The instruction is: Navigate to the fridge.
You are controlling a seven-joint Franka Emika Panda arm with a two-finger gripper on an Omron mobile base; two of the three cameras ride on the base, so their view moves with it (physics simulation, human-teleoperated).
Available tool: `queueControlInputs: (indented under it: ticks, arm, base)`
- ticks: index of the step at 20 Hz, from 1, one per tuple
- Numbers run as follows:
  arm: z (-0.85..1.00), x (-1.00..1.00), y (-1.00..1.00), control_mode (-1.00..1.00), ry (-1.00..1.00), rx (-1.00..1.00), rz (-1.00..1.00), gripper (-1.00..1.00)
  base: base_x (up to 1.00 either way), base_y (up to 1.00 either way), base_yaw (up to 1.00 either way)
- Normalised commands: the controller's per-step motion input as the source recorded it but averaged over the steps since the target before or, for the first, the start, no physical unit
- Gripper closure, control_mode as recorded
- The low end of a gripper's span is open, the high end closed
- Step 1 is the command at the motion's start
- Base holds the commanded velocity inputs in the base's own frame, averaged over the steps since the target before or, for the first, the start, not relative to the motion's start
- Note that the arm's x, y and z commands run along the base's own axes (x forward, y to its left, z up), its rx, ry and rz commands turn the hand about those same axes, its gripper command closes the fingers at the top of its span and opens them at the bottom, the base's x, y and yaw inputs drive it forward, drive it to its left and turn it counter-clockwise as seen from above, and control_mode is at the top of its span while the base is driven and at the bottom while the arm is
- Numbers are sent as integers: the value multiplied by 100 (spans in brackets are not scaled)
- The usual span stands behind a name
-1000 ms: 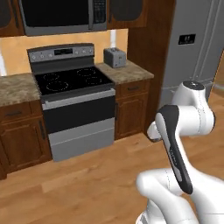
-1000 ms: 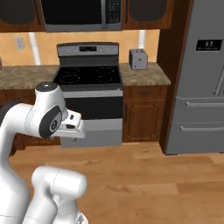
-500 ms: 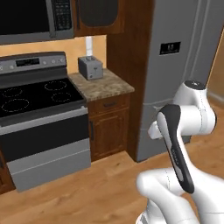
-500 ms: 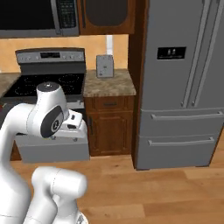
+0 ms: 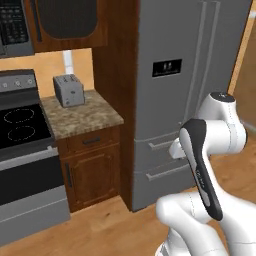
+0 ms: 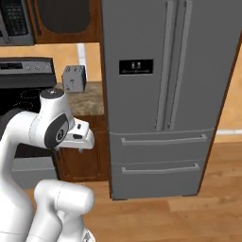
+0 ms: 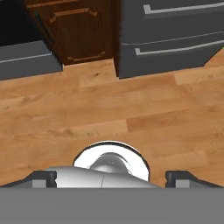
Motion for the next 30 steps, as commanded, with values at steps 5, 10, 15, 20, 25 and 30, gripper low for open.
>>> queueControlInputs:
  ticks: [5,10,15,20,25,30]
  arm:
    - [0,0,0,100,0,0,0,-100]
    - [0,0,0,100,0,0,0,-100]
    - [0,0,0,100,0,0,0,-100]
    - [0,0,0,100,0,0,0,-100]
    - [0,0,0,100,0,0,0,-100]
    - [0,0,0,100,0,0,0,-100]
  base:
    - [53,-100,1]
    - [54,-90,19]
    - [82,-63,34]
    - [61,-31,36]
    - [53,-34,25]
    - [56,-43,11]
